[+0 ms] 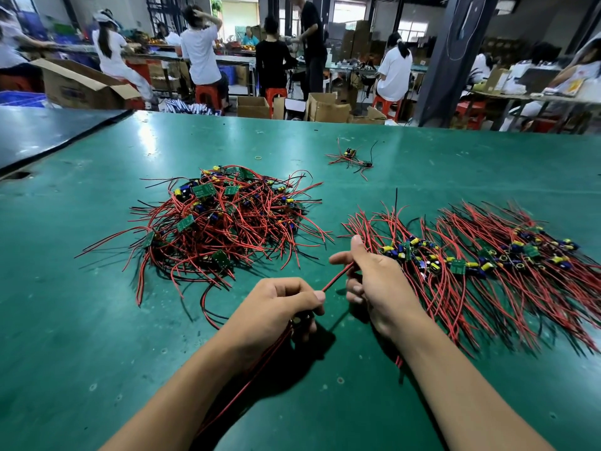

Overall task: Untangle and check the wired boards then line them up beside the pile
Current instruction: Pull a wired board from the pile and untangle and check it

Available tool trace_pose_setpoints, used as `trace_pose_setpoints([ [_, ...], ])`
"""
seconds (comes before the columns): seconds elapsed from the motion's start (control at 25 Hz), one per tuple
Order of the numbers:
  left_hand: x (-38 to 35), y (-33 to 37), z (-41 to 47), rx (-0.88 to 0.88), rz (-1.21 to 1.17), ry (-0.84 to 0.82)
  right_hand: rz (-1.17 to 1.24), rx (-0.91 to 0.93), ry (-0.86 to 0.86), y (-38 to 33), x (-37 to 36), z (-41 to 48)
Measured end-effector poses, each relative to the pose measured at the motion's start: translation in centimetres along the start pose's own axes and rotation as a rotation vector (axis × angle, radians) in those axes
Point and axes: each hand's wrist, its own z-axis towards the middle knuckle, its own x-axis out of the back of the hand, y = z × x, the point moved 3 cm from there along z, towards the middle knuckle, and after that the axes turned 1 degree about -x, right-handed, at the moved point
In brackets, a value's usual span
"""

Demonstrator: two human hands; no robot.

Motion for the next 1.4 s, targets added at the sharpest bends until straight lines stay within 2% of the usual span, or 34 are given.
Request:
trace_pose_setpoints([
  [0.08, -0.1, 0.0, 0.0, 0.017, -0.036, -0.029, 0.304, -0.207, -0.096, -0.4, -0.2, -0.2],
  [0.16, 0.0, 0.1, 0.0, 0.022, -0.048, -0.052, 0.501, -0.349, -0.216, -0.8, -0.4, -0.7],
  [0.28, 0.0, 0.1, -0.1, 0.03, -0.032, -0.049, 0.489, -0.331, -0.237, -1.0, -0.3, -0.7],
  [0.4, 0.2, 0.0, 0.3, 0.045, -0.134, 0.07, 0.276, -0.222, -0.237, -0.5, -1.0, -1.1],
  [0.48, 0.8, 0.2, 0.6, 0.031, -0.286, 0.208, 0.028, -0.127, -0.292, 0.2, -2.0, -1.9],
  [0.56, 1.9, 0.4, 0.8, 0.001, -0.374, 0.356, -0.235, 0.054, -0.336, 0.7, -2.9, -2.6],
  [0.64, 2.5, 0.6, 0.8, -0.008, -0.382, 0.43, -0.417, 0.279, -0.31, 0.4, -3.2, -2.8],
  [0.72, 2.7, 0.7, 0.9, -0.013, -0.395, 0.439, -0.505, 0.404, -0.269, 0.1, -3.1, -2.9],
  [0.92, 2.4, 0.6, 1.1, 0.047, -0.592, 0.327, -0.779, 0.515, -0.251, 0.7, -3.4, -3.4],
  [1.0, 2.3, 0.6, 1.1, 0.059, -0.669, 0.274, -0.703, 0.569, -0.216, 0.6, -3.9, -3.7],
  [1.08, 2.3, 0.8, 1.0, 0.046, -0.711, 0.249, -0.458, 0.516, -0.183, 0.4, -4.2, -3.8],
  [1.2, 2.0, 0.7, 0.9, 0.015, -0.723, 0.198, 0.064, 0.194, -0.24, -0.3, -3.9, -3.5],
  [1.24, 1.8, 0.8, 0.7, 0.009, -0.732, 0.152, 0.173, 0.092, -0.281, -0.6, -3.8, -3.4],
  [1.4, 1.1, 0.7, 0.3, 0.077, -0.782, -0.01, 0.299, -0.114, -0.448, -1.4, -3.1, -3.7],
])
